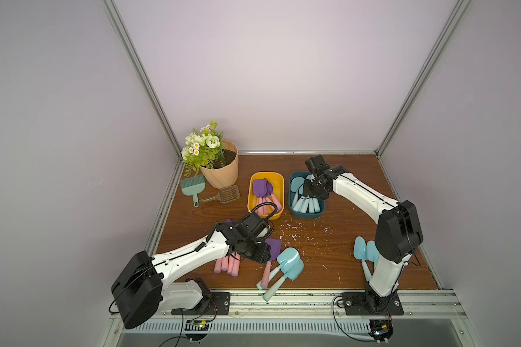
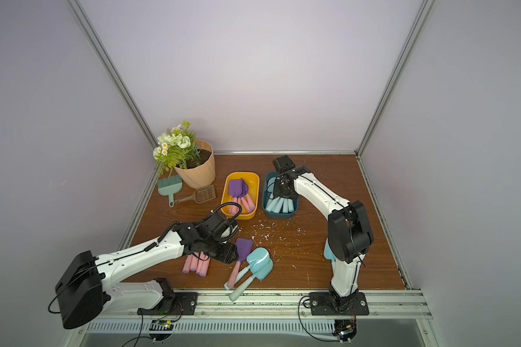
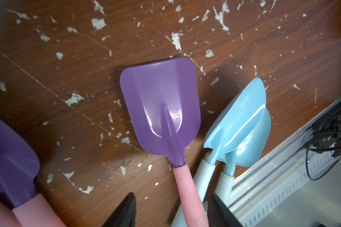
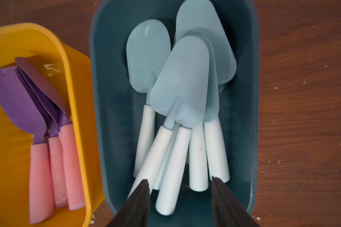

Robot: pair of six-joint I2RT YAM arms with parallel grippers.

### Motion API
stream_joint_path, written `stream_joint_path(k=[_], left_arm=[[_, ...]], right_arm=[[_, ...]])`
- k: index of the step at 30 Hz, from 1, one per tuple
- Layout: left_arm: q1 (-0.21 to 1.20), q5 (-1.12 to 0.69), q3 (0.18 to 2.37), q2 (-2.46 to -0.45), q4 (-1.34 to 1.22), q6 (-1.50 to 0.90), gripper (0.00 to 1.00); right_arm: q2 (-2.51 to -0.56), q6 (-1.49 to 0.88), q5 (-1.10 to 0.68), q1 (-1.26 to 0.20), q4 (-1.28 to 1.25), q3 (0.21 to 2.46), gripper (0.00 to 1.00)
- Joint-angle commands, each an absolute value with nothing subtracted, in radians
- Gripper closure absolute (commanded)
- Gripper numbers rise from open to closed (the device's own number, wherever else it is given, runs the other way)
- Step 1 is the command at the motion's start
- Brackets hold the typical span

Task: Sort the small shovels by color and place them into the storage box
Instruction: Place the shovel in the storage box, then pick up the shovel from the center of the board.

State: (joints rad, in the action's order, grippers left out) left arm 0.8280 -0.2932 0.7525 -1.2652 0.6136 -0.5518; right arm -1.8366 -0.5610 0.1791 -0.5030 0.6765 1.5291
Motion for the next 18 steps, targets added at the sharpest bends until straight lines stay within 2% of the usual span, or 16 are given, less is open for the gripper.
stream_joint_path(k=[1,9,18], left_arm=[[0.860,-0.334,0.763,-1.299,0.655,-0.572,0.39],[0.897,-0.364,0.774,-1.386,0.634,-0.566,0.35],[0.897,-0.336,0.729,-1.443,0.587,-0.607,0.43]], right_arm=[[-1.806,-0.563,0.200,-0.505,0.695,1.523,0.46],[-1.762,-0.569,0.215,-0.505,0.687,1.476,0.46],[-1.669,-0.586,0.222,-0.502,0.655,1.357,0.46]])
